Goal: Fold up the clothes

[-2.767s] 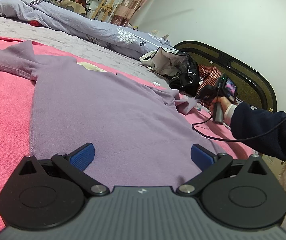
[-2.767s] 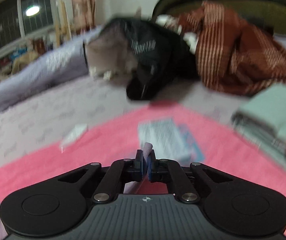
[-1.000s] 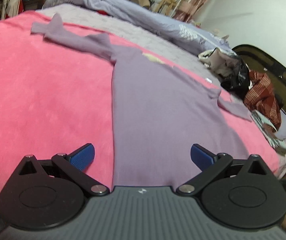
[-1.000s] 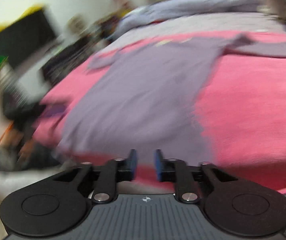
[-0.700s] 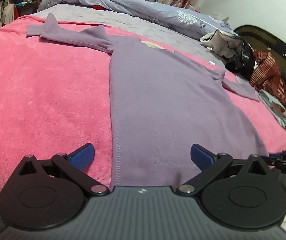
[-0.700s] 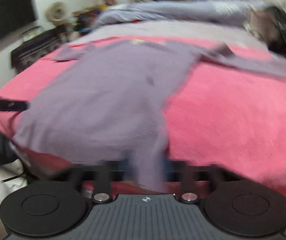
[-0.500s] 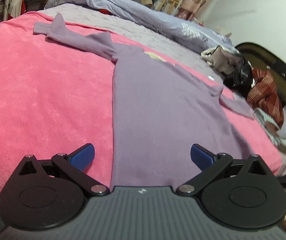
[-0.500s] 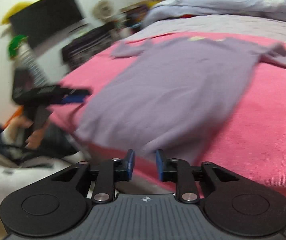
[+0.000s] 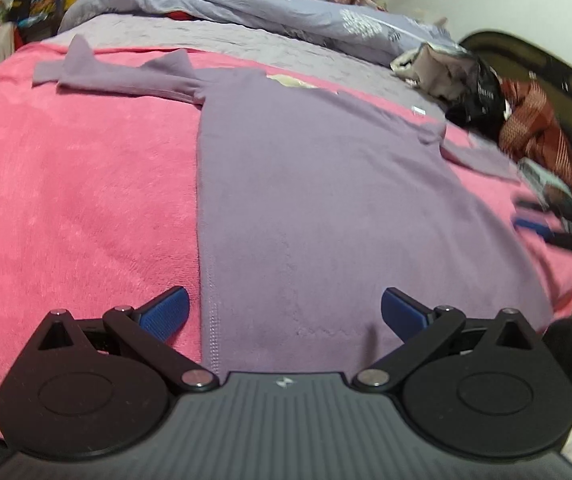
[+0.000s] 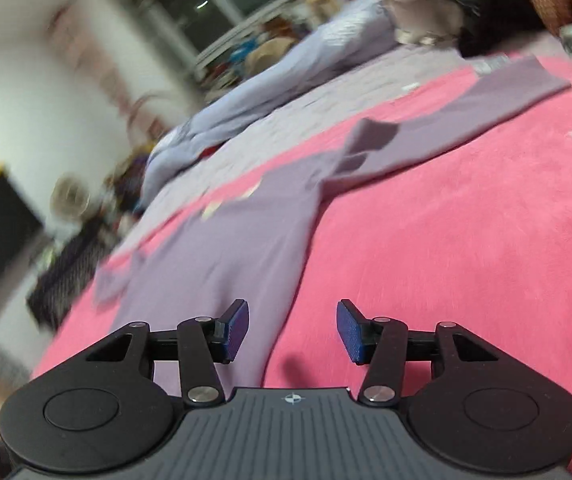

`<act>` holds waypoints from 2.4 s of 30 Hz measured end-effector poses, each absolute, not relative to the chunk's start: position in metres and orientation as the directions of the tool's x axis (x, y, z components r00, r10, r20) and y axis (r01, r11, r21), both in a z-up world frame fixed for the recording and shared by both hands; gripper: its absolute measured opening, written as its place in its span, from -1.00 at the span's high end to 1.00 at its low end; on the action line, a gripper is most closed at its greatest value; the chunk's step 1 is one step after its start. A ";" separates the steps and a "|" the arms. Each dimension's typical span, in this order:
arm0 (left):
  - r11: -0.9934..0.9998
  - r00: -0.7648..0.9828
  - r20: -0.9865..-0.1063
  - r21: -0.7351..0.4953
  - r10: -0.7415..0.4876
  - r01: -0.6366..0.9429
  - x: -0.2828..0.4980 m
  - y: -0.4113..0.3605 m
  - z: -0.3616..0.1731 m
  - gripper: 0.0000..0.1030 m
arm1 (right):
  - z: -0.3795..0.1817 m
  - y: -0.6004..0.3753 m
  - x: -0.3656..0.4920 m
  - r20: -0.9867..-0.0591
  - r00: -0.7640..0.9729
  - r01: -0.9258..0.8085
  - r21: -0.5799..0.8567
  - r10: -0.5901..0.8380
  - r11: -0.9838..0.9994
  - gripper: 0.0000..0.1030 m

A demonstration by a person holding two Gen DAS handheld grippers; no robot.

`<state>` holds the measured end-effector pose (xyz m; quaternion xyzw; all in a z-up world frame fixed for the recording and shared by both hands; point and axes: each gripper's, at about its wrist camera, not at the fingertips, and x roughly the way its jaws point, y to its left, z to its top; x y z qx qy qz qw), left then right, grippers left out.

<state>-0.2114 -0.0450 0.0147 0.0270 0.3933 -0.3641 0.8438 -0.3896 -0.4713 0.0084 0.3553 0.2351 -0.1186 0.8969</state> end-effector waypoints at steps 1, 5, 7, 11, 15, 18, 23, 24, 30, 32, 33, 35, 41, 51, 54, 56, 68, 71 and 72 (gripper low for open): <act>0.733 0.429 -0.685 -0.229 -0.589 0.640 -0.213 -0.046 0.014 -0.99 | 0.004 -0.480 -0.376 -0.506 0.862 0.381 0.592 -0.040 0.711 0.06; 0.733 0.439 -0.690 -0.197 -0.575 0.651 -0.217 -0.049 0.012 -0.99 | -0.015 -0.486 -0.323 -0.518 0.854 0.327 0.615 0.054 0.718 0.07; 0.732 0.442 -0.692 -0.186 -0.571 0.656 -0.219 -0.049 0.012 -0.99 | -0.019 -0.489 -0.303 -0.504 0.860 0.305 0.629 0.076 0.715 0.07; 0.727 0.444 -0.697 -0.162 -0.562 0.667 -0.221 -0.050 0.011 -0.99 | -0.025 -0.495 -0.279 -0.552 0.831 0.379 0.652 0.068 0.656 0.86; 0.723 0.446 -0.706 -0.134 -0.550 0.678 -0.223 -0.052 0.010 -0.99 | -0.008 -0.497 -0.291 -0.555 0.832 0.384 0.589 0.010 0.711 0.87; 0.725 0.455 -0.705 -0.122 -0.544 0.678 -0.224 -0.053 0.009 -0.99 | 0.003 -0.503 -0.302 -0.570 0.819 0.421 0.509 -0.073 0.750 0.87; 0.721 0.452 -0.703 -0.125 -0.549 0.681 -0.223 -0.051 0.010 -0.99 | -0.013 -0.503 -0.326 -0.608 0.793 0.432 0.509 -0.045 0.745 0.70; 0.720 0.451 -0.701 -0.130 -0.552 0.681 -0.223 -0.050 0.010 -0.99 | -0.015 -0.503 -0.340 -0.589 0.808 0.408 0.559 0.000 0.722 0.62; 0.718 0.444 -0.697 -0.146 -0.563 0.680 -0.220 -0.047 0.011 -0.99 | 0.005 -0.455 -0.418 -0.575 0.818 0.309 0.480 0.028 0.821 0.34; 0.721 0.445 -0.698 -0.147 -0.561 0.678 -0.219 -0.047 0.011 -0.99 | 0.008 -0.425 -0.427 -0.624 0.780 0.259 0.390 0.047 0.884 0.24; 0.722 0.446 -0.698 -0.148 -0.560 0.676 -0.219 -0.047 0.012 -0.99 | 0.009 -0.410 -0.431 -0.649 0.760 0.243 0.345 0.043 0.907 0.24; 0.726 0.444 -0.701 -0.154 -0.559 0.670 -0.218 -0.047 0.014 -0.99 | 0.007 -0.382 -0.434 -0.691 0.723 0.240 0.249 -0.001 0.938 0.74; 0.750 0.432 -0.683 -0.261 -0.589 0.608 -0.207 -0.035 0.031 -0.99 | 0.013 -0.344 -0.449 -0.711 0.681 0.047 0.282 0.176 0.958 0.65; 0.764 0.430 -0.732 -0.191 -0.529 0.616 -0.204 -0.050 0.020 -0.99 | 0.020 -0.344 -0.471 -0.716 0.680 0.089 0.293 0.157 0.952 0.31; 0.762 0.434 -0.723 -0.194 -0.537 0.618 -0.204 -0.050 0.019 -0.99 | 0.017 -0.329 -0.471 -0.763 0.646 0.114 0.075 -0.016 0.991 0.30; 0.760 0.435 -0.725 -0.185 -0.534 0.623 -0.204 -0.051 0.018 -0.99 | 0.013 -0.312 -0.470 -0.764 0.627 0.106 -0.110 -0.153 0.988 0.30; 0.750 0.453 -0.722 -0.138 -0.523 0.647 -0.213 -0.052 0.014 -0.99 | 0.020 -0.285 -0.469 -0.601 0.715 0.175 -0.341 -0.357 0.924 0.23; 0.748 0.458 -0.722 -0.123 -0.519 0.652 -0.215 -0.053 0.014 -0.99 | 0.019 -0.283 -0.461 -0.613 0.718 0.148 -0.329 -0.330 0.933 0.69; 0.746 0.458 -0.724 -0.118 -0.516 0.655 -0.215 -0.054 0.014 -0.99 | 0.018 -0.281 -0.459 -0.619 0.718 0.131 -0.330 -0.319 0.935 0.83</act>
